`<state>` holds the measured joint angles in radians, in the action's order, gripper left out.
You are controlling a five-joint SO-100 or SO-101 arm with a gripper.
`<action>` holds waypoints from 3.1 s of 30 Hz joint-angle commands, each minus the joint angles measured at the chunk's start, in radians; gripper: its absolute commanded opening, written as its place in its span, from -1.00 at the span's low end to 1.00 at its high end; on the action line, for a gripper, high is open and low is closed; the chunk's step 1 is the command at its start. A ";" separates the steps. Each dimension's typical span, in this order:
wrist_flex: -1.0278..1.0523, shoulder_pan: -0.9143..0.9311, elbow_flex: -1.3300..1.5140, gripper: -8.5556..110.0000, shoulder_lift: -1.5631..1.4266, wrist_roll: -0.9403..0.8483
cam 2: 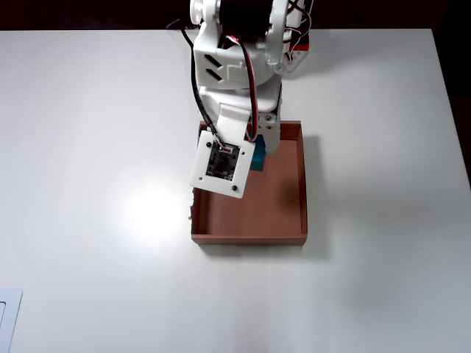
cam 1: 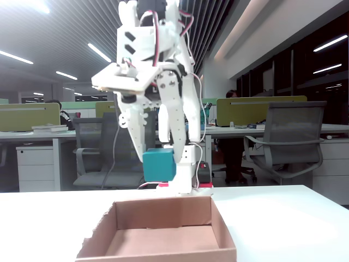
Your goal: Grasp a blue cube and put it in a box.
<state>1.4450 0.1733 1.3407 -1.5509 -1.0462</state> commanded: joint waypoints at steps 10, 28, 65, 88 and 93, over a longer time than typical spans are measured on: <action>-0.201 -0.035 0.225 -0.63 -0.103 0.028; -0.491 -0.012 0.456 -0.63 -0.052 0.031; -0.664 0.023 0.566 -0.59 0.028 0.023; -0.558 0.015 0.489 -0.27 0.009 0.028; -0.540 0.018 0.472 -0.20 -0.026 0.029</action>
<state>0.8974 0.1917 1.8653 -1.5140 -1.0124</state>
